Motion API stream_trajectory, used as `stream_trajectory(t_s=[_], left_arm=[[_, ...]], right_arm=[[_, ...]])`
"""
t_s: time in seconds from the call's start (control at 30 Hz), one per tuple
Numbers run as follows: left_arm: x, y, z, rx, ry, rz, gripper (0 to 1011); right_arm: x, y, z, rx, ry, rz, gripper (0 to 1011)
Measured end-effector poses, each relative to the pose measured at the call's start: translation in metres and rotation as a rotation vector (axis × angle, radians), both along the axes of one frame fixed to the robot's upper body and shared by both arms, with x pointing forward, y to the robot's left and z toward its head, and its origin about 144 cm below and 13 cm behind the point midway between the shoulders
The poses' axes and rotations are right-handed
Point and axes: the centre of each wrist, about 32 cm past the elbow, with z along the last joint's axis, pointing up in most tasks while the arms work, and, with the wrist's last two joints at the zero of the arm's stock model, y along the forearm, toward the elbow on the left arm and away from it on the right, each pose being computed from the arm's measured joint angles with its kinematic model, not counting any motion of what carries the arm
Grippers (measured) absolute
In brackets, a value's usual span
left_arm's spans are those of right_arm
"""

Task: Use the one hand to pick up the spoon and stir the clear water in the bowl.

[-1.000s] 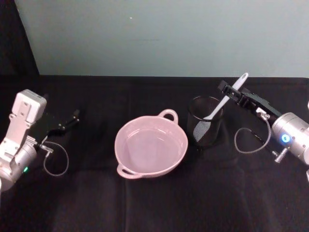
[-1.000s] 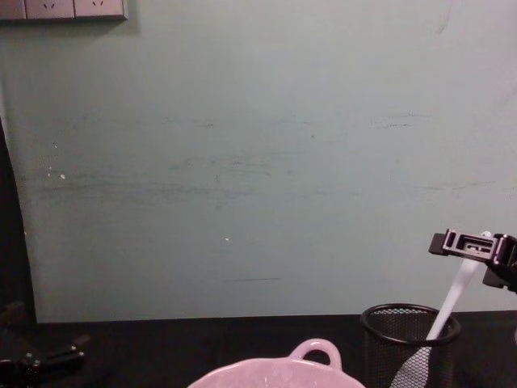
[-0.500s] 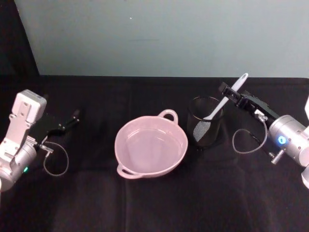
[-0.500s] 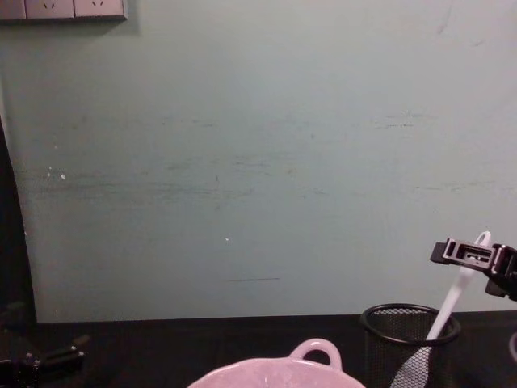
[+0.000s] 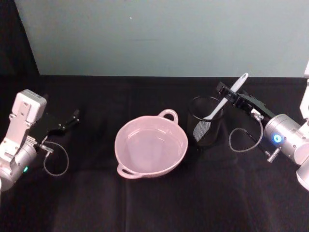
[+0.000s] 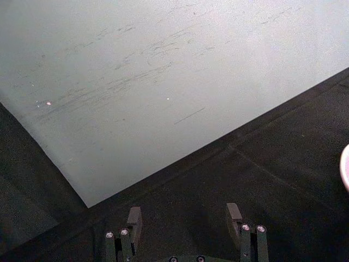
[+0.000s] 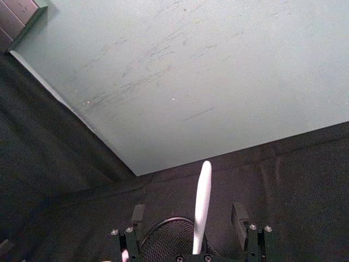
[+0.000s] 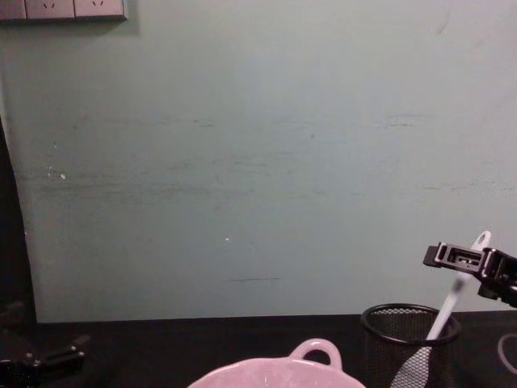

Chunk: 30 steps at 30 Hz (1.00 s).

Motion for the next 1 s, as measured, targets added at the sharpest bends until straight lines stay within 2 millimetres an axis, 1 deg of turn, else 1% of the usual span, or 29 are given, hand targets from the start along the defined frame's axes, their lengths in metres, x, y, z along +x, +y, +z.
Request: stream_trajectory(t_s=[0.5, 0.63, 0.67, 0.73, 0.77, 0.8, 0.83, 0.87, 0.9, 1.0], left_arm=[[0.0, 0.0, 0.0, 0.0, 0.0, 0.0, 1011], [0.0, 0.0, 0.0, 0.0, 0.0, 0.0, 1011], [0.0, 0.0, 0.0, 0.0, 0.0, 0.0, 1011], [0.0, 0.0, 0.0, 0.0, 0.0, 0.0, 1011], [0.0, 0.0, 0.0, 0.0, 0.0, 0.0, 1011], [0.0, 0.0, 0.0, 0.0, 0.0, 0.0, 1011], [0.0, 0.0, 0.0, 0.0, 0.0, 0.0, 1011], [0.0, 0.0, 0.0, 0.0, 0.0, 0.0, 1011], [0.0, 0.0, 0.0, 0.0, 0.0, 0.0, 1011], [0.0, 0.0, 0.0, 0.0, 0.0, 0.0, 1011]], right_arm=[[0.0015, 0.0016, -0.0019, -0.01, -0.006, -0.004, 996], [0.0014, 0.0015, -0.0017, -0.009, -0.004, -0.003, 908], [0.0013, 0.0015, -0.0017, -0.009, -0.004, -0.003, 870], [0.0013, 0.0014, -0.0016, -0.009, -0.004, -0.003, 837], [0.0013, 0.0014, -0.0015, -0.009, -0.004, -0.003, 786], [0.0013, 0.0014, -0.0015, -0.009, -0.004, -0.003, 786], [0.0013, 0.0013, -0.0014, -0.009, -0.004, -0.003, 748], [0.0013, 0.0013, -0.0014, -0.008, -0.003, -0.002, 734], [0.0013, 0.0013, -0.0013, -0.008, -0.003, -0.002, 679], [0.0013, 0.0012, -0.0012, -0.008, -0.003, -0.002, 609]])
